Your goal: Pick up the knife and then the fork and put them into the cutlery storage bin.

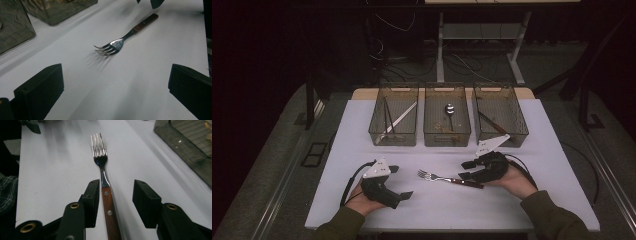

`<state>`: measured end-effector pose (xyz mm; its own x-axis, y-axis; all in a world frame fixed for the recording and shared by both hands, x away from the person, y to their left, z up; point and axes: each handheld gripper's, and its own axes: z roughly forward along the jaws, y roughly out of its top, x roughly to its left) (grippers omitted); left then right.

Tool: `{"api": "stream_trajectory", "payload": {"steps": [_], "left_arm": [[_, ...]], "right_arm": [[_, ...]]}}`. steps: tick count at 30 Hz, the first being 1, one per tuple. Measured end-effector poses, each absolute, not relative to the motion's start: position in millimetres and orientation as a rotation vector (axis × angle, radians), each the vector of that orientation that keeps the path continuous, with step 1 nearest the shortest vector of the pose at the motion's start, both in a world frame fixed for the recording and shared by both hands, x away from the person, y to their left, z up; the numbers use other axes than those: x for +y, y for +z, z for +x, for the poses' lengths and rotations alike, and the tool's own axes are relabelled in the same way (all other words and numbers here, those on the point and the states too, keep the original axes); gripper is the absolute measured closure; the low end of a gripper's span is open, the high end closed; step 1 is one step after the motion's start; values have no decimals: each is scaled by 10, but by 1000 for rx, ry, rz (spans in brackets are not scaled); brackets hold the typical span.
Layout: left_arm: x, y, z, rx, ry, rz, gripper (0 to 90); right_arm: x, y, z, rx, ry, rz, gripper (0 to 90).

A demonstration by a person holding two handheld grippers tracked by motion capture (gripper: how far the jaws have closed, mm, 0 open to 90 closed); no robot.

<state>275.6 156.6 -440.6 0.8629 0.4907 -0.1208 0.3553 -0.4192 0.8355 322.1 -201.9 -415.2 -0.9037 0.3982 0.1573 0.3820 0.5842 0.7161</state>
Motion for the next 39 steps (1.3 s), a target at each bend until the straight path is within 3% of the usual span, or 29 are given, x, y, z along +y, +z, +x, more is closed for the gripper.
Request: {"api": "stream_trajectory", "payload": {"steps": [25, 39], "left_arm": [[1564, -4406, 2753, 617, 174, 2049, 0], [1559, -4406, 2752, 615, 173, 2050, 0]], "right_arm": [[-1644, -4329, 3304, 2969, 932, 407, 702], [-1365, -4232, 3358, 3061, 544, 268, 748]]}}
